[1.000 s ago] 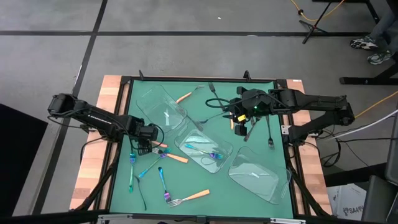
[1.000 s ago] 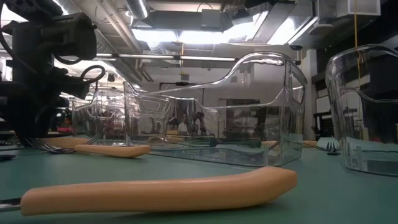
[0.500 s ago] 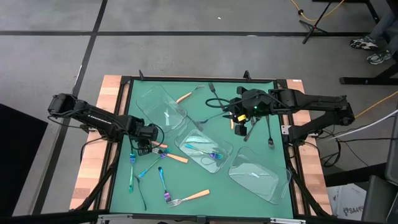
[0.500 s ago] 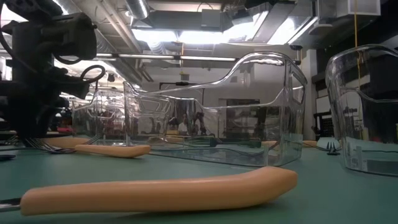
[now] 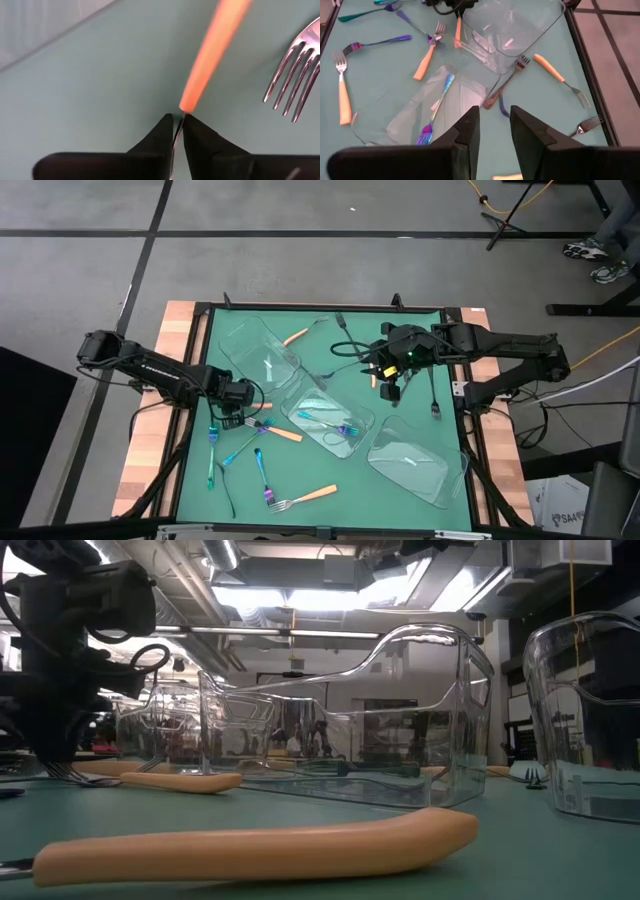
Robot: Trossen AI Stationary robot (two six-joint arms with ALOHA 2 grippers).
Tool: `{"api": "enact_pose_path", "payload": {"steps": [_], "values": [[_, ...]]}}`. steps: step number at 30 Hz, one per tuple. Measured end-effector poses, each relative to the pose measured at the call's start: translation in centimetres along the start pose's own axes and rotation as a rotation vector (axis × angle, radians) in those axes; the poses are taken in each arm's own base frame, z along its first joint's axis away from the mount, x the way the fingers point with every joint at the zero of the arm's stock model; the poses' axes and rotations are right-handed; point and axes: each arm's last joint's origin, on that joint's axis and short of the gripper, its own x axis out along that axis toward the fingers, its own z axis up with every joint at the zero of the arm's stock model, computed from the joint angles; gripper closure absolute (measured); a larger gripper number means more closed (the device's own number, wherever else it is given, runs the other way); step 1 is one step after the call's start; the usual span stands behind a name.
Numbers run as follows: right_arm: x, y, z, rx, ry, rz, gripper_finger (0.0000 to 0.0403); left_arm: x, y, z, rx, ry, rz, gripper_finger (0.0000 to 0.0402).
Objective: Sort silverware by color (type)
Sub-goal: Put the yellow fork into the top transparent bin
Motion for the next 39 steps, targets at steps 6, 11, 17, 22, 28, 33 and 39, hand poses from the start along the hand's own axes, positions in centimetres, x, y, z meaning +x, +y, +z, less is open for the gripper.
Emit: {"api": "enact_pose_path", "payload": {"steps": [6,11,17,22,28,33,39], "values": [[0.0,0.0,0.0,0.0,0.004,0.001,0.0307,-0.1,0.0,0.0,0.008,-0.001,0.001,0.0397],[0.0,0.0,0.0,0.0,0.004,0.0,0.0307,-0.5,-0.1,0.4,0.007,-0.005,-0.003,0.0398],[0.0,0.0,0.0,0.0,0.004,0.001,0.0307,-0.9,-0.3,0.7,0.006,0.001,-0.043,0.0399],[0.0,0.0,0.0,0.0,0.004,0.001,0.0307,-0.9,-0.4,0.7,0.004,0.013,-0.073,0.0399],[0.0,0.0,0.0,0.0,0.004,0.001,0.0307,-1.1,-0.5,0.8,-0.001,0.008,-0.077,0.0399],[0.0,0.0,0.0,0.004,0.004,0.001,0.0307,-2.5,-0.8,1.8,0.004,-0.012,-0.088,0.0399],[0.0,0.0,0.0,0.004,0.004,0.001,0.0307,-5.4,-1.0,2.8,0.042,0.011,-0.101,0.04]]}}
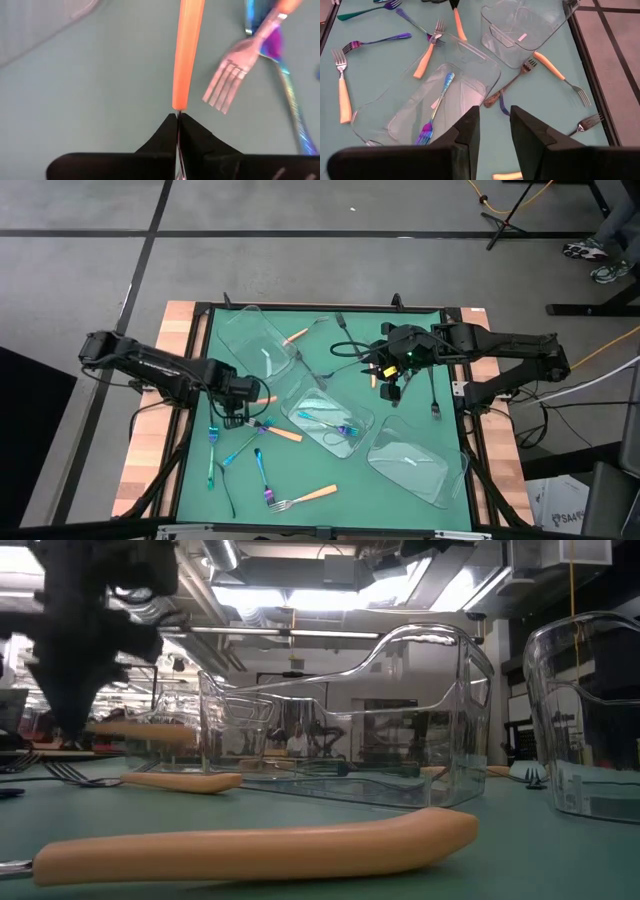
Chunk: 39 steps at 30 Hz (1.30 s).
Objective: Sort silverware by color (type)
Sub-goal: Put the yellow fork into the top transparent bin
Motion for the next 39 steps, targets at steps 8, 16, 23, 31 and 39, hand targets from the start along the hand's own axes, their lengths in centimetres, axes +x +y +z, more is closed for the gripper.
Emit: {"api": "enact_pose_path", "payload": {"steps": [8,16,23,31,39], "values": [[0.0,0.0,0.0,0.0,0.0,0.0,0.0307,-5.6,-1.0,2.1,0.22,-0.073,-0.068,0.04],[0.0,0.0,0.0,0.0,0.0,0.0,0.0307,-10.7,-0.2,4.1,0.339,-0.26,0.06,0.0399],[0.0,0.0,0.0,0.0,-0.001,0.0,0.0307,-12.0,1.9,5.1,0.398,-0.298,0.217,0.0398],[0.0,0.0,0.0,0.0,-0.001,0.0,0.0307,-12.0,5.7,5.8,0.454,-0.245,0.464,0.0398],[0.0,0.0,0.0,0.0,-0.001,0.0,0.0307,-9.8,10.0,6.2,0.452,-0.216,0.494,0.0397]]}}
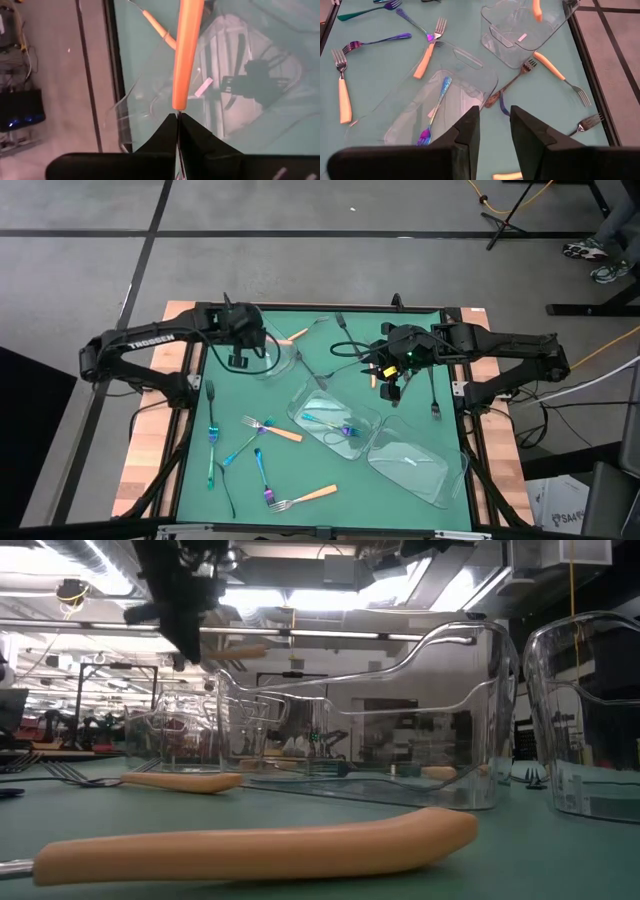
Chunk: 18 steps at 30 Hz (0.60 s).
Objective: Sort silverware by color (type)
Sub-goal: Put the yellow fork into the top transparent bin
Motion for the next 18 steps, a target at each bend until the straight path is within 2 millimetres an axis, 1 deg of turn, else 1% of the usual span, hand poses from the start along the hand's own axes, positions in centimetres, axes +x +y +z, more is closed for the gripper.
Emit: {"api": "enact_pose_path", "payload": {"steps": [5,11,14,18], "values": [[0.0,0.0,0.0,0.0,0.0,0.0,0.0307,2.7,0.2,-1.7,0.013,0.007,-0.048,0.0397],[0.0,0.0,0.0,0.0,0.0,0.0,0.0307,6.0,-0.5,-3.4,0.034,-0.023,-0.057,0.0397],[0.0,0.0,0.0,0.0,0.0,0.0,0.0307,7.4,-0.9,-3.9,0.062,-0.053,-0.03,0.0397],[0.0,0.0,0.0,0.0,0.0,0.0,0.0307,8.6,-1.3,-4.5,0.11,-0.1,-0.012,0.0397]]}}
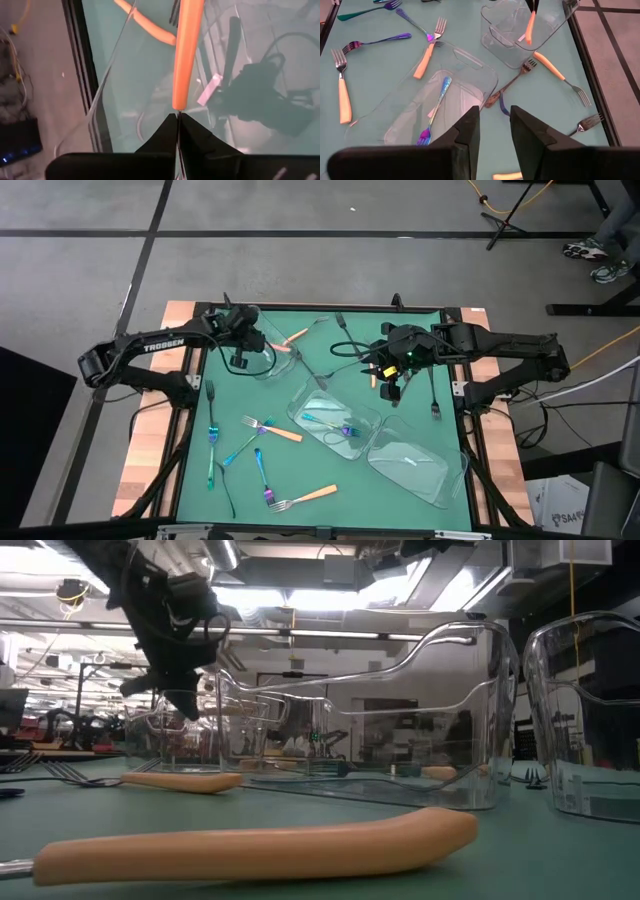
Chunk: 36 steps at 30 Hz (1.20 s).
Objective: Sort silverware by color (type)
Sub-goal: Put the yellow fork into the top transparent bin
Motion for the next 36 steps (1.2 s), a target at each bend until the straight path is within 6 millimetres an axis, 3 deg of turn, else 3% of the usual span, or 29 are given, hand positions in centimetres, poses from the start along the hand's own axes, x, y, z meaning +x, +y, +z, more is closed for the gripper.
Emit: {"api": "enact_pose_path", "payload": {"steps": [12,23,36], "values": [[0.0,0.0,0.0,0.0,0.0,0.0,0.0307,0.9,0.1,-1.9,-0.049,-0.041,-0.045,0.0397],[0.0,0.0,0.0,0.0,0.0,0.0,0.0307,1.2,1.3,-2.2,-0.087,-0.046,-0.089,0.0399],[0.0,0.0,0.0,0.0,-0.002,0.0,0.0307,5.5,3.1,-0.9,-0.029,0.102,-0.348,0.0401]]}}
